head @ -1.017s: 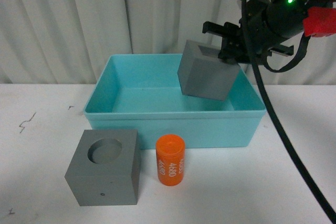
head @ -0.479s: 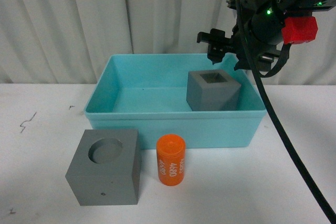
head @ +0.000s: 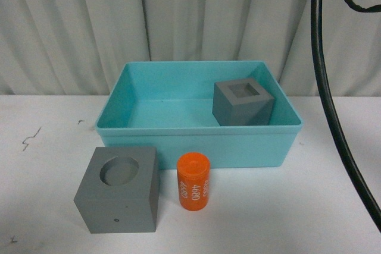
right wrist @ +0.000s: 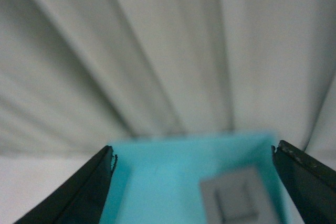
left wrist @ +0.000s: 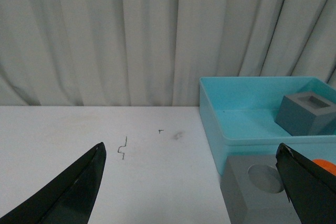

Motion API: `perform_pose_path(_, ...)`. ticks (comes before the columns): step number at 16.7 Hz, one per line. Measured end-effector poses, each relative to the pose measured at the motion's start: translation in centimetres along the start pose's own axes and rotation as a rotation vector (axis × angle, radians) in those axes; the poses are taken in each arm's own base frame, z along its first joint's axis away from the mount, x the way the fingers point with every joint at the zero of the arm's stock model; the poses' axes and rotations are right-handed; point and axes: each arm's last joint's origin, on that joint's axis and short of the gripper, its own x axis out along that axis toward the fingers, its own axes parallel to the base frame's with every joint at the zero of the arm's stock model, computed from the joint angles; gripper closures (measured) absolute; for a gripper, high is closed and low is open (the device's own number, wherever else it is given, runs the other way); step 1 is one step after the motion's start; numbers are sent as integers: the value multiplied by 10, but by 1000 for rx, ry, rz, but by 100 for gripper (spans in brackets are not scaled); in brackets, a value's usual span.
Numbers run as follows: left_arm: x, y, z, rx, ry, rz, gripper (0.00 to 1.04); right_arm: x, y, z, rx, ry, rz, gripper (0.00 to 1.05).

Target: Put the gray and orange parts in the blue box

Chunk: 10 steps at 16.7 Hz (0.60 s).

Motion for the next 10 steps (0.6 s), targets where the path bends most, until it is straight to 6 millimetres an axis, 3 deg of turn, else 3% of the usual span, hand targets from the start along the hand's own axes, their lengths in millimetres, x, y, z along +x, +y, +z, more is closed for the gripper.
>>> perform_pose_path(1, 0, 0, 0, 0, 0, -1, 7, -34, 2, -3, -109, -169, -117, 24)
perform_pose_path(3, 0, 0, 0, 0, 0, 0, 7, -103, -11, -14, -219, -284, -242, 46)
perform_pose_path(5, 0, 0, 0, 0, 0, -1, 7, -143, -30, -30, -251, -326, -291, 68)
perform_pose_path(8, 0, 0, 0, 0, 0, 0, 7, -163, -49, -77, -276, -208, -282, 95)
perform_pose_path(9, 0, 0, 0, 0, 0, 0, 7, -173, -52, -85, -287, -202, -279, 103)
perform_pose_path(10, 0, 0, 0, 0, 0, 0, 7, -185, -55, -86, -283, -240, -286, 103)
